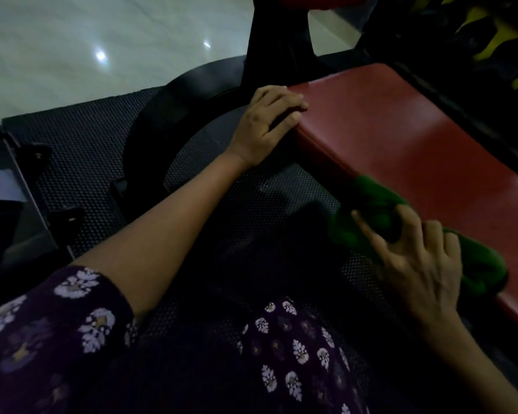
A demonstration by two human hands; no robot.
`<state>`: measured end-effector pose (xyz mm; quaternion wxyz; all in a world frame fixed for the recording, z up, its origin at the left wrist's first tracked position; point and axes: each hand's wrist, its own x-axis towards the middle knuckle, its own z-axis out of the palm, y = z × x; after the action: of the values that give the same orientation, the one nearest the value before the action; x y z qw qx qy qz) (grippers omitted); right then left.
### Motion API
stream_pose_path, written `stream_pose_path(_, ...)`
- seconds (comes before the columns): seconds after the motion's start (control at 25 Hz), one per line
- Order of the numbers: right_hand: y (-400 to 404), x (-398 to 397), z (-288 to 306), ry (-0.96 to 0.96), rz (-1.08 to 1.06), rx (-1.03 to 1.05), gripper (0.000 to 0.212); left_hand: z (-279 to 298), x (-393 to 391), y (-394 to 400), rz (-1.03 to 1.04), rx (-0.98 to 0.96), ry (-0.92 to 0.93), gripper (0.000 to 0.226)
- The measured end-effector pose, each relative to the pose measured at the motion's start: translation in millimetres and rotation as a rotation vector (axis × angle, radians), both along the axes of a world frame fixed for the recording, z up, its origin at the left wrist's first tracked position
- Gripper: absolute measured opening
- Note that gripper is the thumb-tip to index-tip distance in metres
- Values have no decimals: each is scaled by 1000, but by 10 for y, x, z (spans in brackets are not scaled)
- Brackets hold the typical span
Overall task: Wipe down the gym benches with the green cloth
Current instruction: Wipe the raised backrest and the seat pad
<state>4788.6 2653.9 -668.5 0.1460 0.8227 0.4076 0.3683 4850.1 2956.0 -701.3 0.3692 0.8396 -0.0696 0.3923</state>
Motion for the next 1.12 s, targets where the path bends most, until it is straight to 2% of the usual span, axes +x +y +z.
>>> stream_pose_path(0.08,173,77,14,-16,-1,13,52,-57,30,26,-52,-26,18,33)
stream_pose_path(0.16,630,199,-2,-44,19,39,48,-93,50,19,-105,-135,41,35)
stream_pose_path(0.28,1272,402,29,-103,-2,8,40,-68,113,-9,-148,-256,-12,32)
stream_pose_path(0.36,1260,437,62,-125,13,3,41,-34,132,-37,-162,-363,-14,28)
stream_pose_path(0.44,891,327,30,-88,52,-19,45,-21,133,-65,-178,-475,35,25)
stream_pose_path(0.56,322,79,12,-54,-21,-86,54,-66,108,-53,-215,-520,96,26)
stream_pose_path(0.64,460,141,-9,-86,-20,-78,48,-74,99,-29,-244,-550,97,28)
stream_pose_path(0.72,926,270,-31,-114,-23,-58,40,-63,99,-32,-242,-604,103,28)
stream_pose_path(0.84,1365,382,28,-110,-49,-31,41,-50,110,10,-215,-581,85,31)
stream_pose_path(0.96,899,316,238,163,41,24,44,-71,69,0,-208,-590,113,31)
stream_pose_path(1.04,488,206,468,421,-84,119,48,-107,34,10,-206,-621,128,31)
stream_pose_path(1.12,192,283,650,575,-283,192,51,-102,20,26,-196,-585,132,28)
